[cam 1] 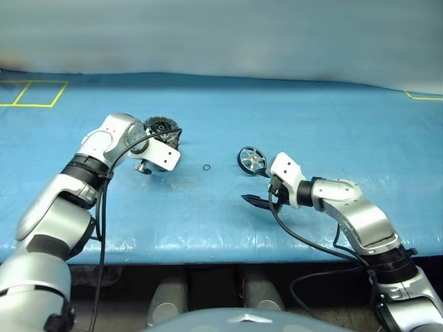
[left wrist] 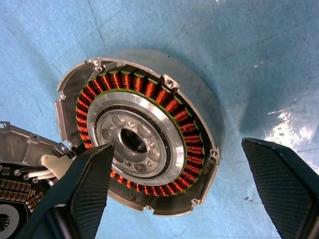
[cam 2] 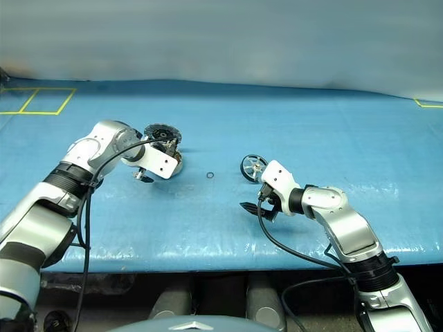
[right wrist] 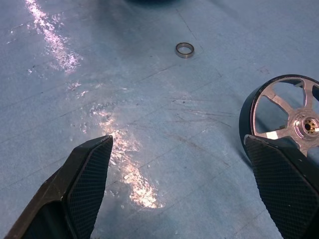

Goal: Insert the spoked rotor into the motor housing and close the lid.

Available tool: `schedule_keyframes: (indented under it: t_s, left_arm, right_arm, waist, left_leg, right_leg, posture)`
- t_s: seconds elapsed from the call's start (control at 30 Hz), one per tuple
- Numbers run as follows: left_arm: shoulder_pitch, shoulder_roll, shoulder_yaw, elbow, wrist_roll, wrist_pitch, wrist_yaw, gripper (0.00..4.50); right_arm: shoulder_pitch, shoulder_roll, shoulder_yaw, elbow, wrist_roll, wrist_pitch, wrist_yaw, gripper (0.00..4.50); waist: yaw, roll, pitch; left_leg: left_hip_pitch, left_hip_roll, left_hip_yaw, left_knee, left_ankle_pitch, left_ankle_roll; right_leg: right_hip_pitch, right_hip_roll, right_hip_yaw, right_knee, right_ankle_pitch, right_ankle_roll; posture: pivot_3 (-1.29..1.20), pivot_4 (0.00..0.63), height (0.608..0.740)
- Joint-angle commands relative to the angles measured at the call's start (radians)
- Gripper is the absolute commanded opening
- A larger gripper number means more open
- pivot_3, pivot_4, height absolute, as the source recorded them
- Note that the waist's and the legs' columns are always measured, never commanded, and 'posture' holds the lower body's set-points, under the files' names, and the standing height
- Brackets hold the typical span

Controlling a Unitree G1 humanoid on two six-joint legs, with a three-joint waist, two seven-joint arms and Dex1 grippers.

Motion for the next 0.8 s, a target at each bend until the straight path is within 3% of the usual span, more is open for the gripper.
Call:
schedule_keyframes:
  t_s: [0.03, 0.43, 0.8]
  left_arm:
    - [-0.001, -0.004, -0.024, 0.014, 0.016, -0.012, -0.028, 4.5]
    - [0.002, 0.019, 0.016, -0.137, -0.004, 0.015, -0.08, 4.5]
    - [0.032, 0.021, -0.007, -0.129, 0.029, 0.013, -0.072, 4.5]
  right_arm:
    - [-0.009, -0.007, -0.009, -0.034, 0.006, 0.0, 0.003, 4.47]
    - [-0.02, -0.008, 0.011, -0.006, 0.002, -0.011, 0.031, 4.47]
    - [-0.036, -0.005, 0.014, 0.005, -0.001, -0.018, 0.03, 4.47]
  waist:
    - [0.0, 0.0, 0.0]
    - [-0.001, -0.001, 0.001]
    - [0.0, -0.001, 0.001]
  left_leg:
    - [0.0, 0.0, 0.0, 0.0, 0.0, 0.0]
    - [-0.004, 0.0, 0.0, 0.0, 0.0, 0.0]
    - [-0.005, 0.0, 0.0, 0.0, 0.0, 0.0]
  right_leg:
    - [0.0, 0.0, 0.0, 0.0, 0.0, 0.0]
    - [-0.004, 0.0, 0.0, 0.001, 0.0, 0.0]
    - [-0.004, 0.0, 0.0, -0.002, 0.0, 0.0]
  posture:
    - [0.0, 0.15, 0.74]
    - [0.0, 0.15, 0.74]
    - [0.0, 0.15, 0.74]
